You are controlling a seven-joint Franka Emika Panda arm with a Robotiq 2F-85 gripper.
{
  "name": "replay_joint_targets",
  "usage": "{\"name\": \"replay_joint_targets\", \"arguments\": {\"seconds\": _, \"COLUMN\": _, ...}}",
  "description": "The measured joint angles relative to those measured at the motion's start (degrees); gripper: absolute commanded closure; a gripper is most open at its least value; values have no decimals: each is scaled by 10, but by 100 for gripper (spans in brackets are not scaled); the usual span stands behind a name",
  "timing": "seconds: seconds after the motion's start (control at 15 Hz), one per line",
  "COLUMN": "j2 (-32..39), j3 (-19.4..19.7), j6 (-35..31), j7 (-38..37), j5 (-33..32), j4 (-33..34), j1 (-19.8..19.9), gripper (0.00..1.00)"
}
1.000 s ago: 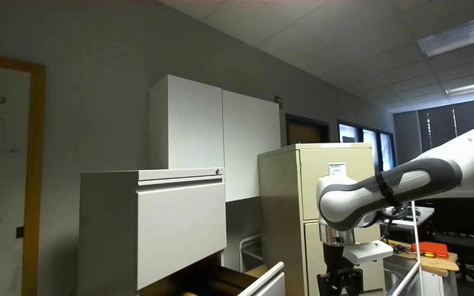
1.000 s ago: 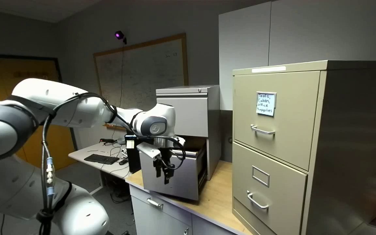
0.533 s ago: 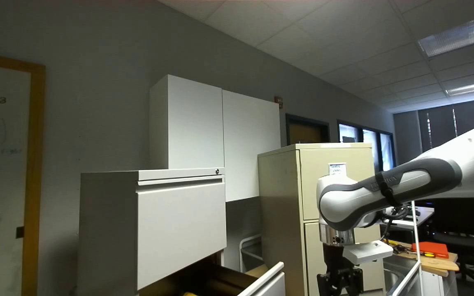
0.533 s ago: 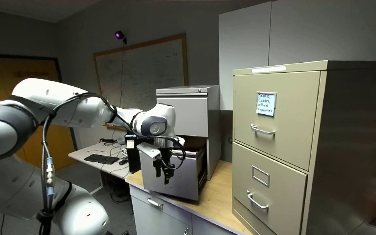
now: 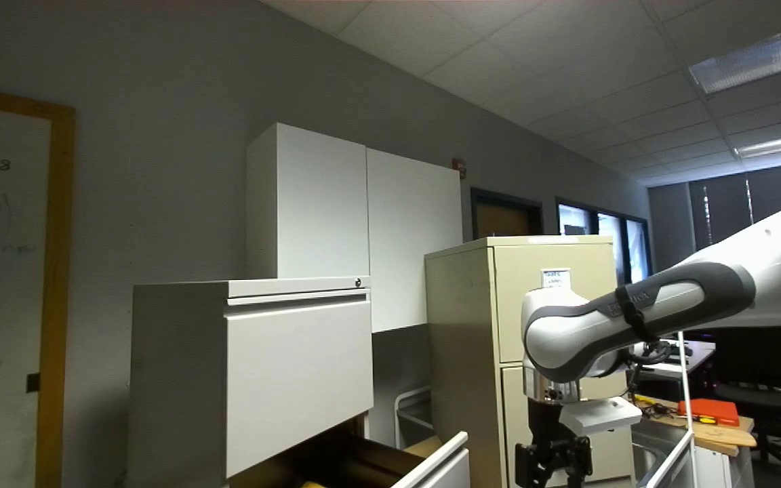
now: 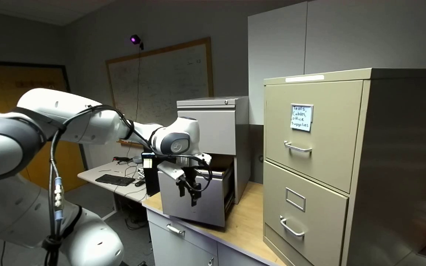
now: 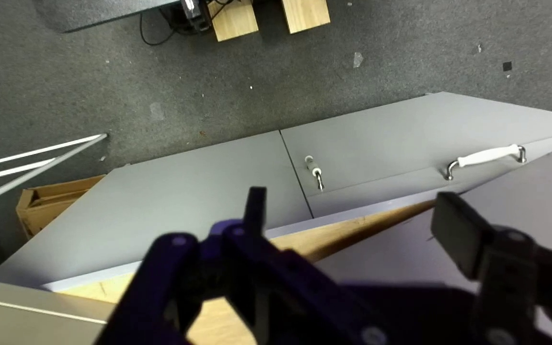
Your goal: Close the bottom drawer of the white file cabinet
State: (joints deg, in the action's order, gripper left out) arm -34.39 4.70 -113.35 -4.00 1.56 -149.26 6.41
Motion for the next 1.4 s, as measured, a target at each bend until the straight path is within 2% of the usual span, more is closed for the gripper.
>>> {"name": "replay_joint_targets", "arguments": {"seconds": 0.47, "j2": 25, "j3": 13, "j6": -96, "j7": 6, "j5": 20, "j4": 0, "j1": -2, "gripper": 95}}
{"name": "replay_joint_targets", "arguments": {"seconds": 0.53, "j2": 27, "j3": 15, "j6": -113, "j7": 10, "j5": 29, "j4": 1, "j1": -3, "gripper": 98}}
{"name": "replay_joint_targets", "arguments": {"seconds": 0.73, "j2": 32, "j3": 22, "j6": -167, "j7": 27, "j5": 74, "j4": 5, "j1": -15, "gripper": 100}}
{"name": "replay_joint_targets", "arguments": {"seconds": 0.93, "j2": 38, "j3": 31, "j6": -222, "j7": 49, "j5": 127, "j4": 14, "j1": -39, "gripper": 97}}
{"name": "replay_joint_targets", "arguments": {"seconds": 1.4, "j2": 106, "j3": 67, "j6": -310, "j7": 122, "j5": 287, "j4": 31, "j1": -122, "gripper": 98}}
